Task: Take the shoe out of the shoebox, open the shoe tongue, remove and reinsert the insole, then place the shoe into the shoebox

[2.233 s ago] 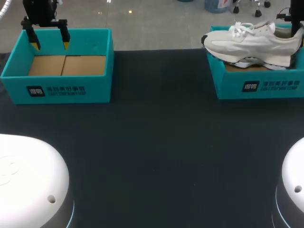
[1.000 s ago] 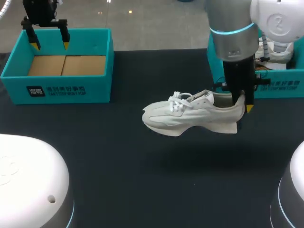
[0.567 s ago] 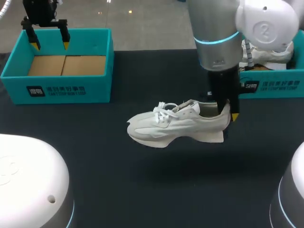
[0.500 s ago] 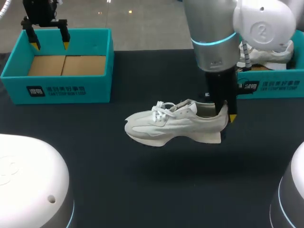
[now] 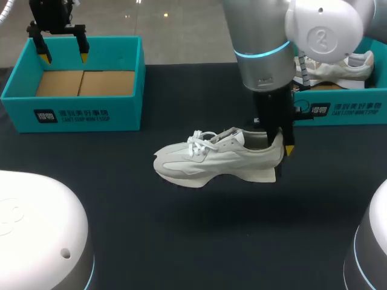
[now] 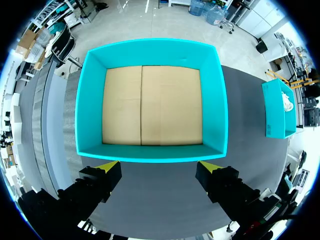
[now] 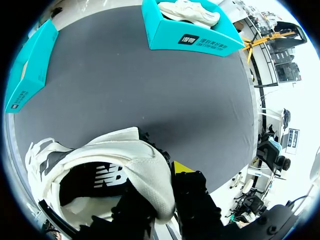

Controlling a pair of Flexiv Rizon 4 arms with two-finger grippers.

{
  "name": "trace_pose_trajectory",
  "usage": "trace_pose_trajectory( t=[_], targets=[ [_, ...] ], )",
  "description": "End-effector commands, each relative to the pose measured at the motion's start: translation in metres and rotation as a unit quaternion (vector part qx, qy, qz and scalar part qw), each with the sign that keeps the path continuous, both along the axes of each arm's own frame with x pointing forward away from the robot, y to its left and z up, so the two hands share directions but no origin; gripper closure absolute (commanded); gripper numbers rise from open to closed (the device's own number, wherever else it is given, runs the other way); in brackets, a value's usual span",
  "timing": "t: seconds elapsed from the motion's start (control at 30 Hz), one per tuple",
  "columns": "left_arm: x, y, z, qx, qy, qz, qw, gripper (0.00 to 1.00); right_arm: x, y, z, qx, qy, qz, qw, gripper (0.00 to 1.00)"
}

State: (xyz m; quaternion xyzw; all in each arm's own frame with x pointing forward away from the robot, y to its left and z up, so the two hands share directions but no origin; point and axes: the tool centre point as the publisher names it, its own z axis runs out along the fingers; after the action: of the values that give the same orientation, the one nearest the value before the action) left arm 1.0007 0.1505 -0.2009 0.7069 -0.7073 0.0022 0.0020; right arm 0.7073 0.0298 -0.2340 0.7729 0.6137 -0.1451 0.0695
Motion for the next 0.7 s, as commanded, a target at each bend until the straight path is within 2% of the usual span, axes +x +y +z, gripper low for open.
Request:
trace_pose_trajectory(
  t=[0.03,0.2,0.43,0.7],
  targets=[
    [0.0,0.0,0.0,0.001,0.0,0.0,1.0,0.0,0.001,0.001,0.001,0.001,0.001,0.0,1.0,1.0],
    [0.0,0.0,0.0,0.001,0.0,0.0,1.0,0.0,0.001,0.001,0.001,0.001,0.001,0.0,1.0,1.0],
    [0.0,0.0,0.0,0.001,0.0,0.0,1.0,0.0,0.007,0.013,-0.03,0.024,-0.023,-0.036,0.999,1.0],
    [0.0,0.0,0.0,0.001,0.0,0.0,1.0,0.0,0.013,0.02,-0.066,0.007,-0.039,-0.029,0.999,1.0]
  ],
)
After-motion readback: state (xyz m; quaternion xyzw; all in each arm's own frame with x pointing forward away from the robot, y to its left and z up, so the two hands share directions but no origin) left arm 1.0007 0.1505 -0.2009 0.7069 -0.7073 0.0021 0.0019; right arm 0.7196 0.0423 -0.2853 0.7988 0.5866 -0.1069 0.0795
